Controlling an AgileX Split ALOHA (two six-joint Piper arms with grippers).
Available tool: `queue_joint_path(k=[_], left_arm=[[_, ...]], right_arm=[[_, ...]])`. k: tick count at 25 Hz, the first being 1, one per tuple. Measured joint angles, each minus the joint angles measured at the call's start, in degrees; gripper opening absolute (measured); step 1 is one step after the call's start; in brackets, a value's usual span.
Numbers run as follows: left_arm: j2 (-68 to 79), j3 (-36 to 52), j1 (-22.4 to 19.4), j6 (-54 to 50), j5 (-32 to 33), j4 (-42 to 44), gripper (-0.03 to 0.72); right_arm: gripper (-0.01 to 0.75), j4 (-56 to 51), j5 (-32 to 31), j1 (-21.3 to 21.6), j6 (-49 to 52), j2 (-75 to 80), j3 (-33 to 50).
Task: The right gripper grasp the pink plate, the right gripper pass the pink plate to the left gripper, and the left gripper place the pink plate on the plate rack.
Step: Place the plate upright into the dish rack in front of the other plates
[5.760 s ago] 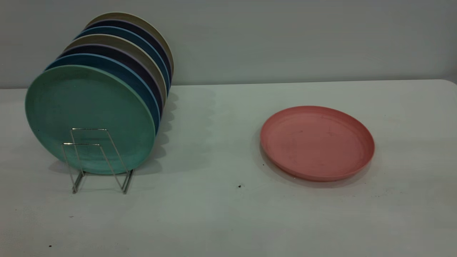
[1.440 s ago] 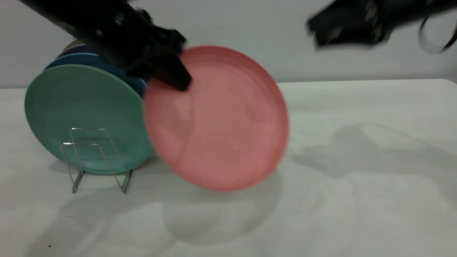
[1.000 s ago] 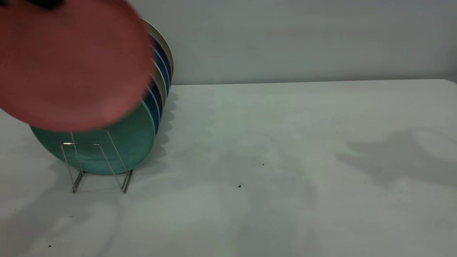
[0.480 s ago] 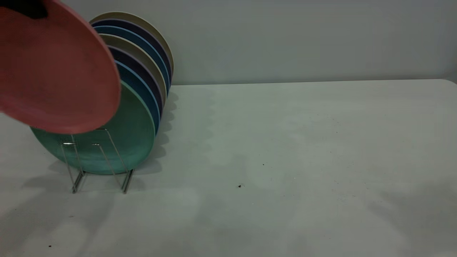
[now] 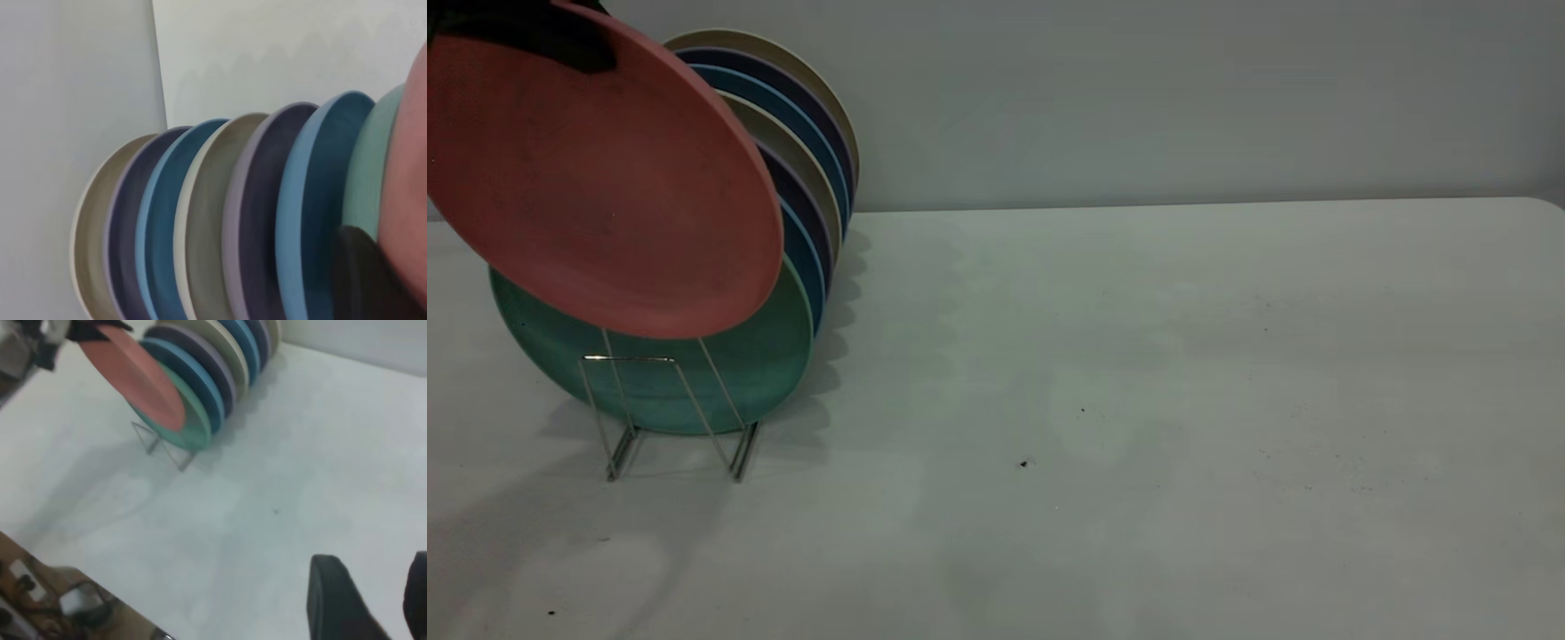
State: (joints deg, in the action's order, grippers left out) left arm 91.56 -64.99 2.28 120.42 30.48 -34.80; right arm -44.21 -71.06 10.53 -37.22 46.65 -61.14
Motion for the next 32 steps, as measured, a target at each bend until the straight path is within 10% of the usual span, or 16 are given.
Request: queue_joint_path(k=[32], left_arm=[[2.11, 0.0, -3.85, -2.94, 3.45, 1.82, 0.086]], right_arm=[[0.275, 20.07, 0.0, 0.0, 11.37, -6.67, 2.12]])
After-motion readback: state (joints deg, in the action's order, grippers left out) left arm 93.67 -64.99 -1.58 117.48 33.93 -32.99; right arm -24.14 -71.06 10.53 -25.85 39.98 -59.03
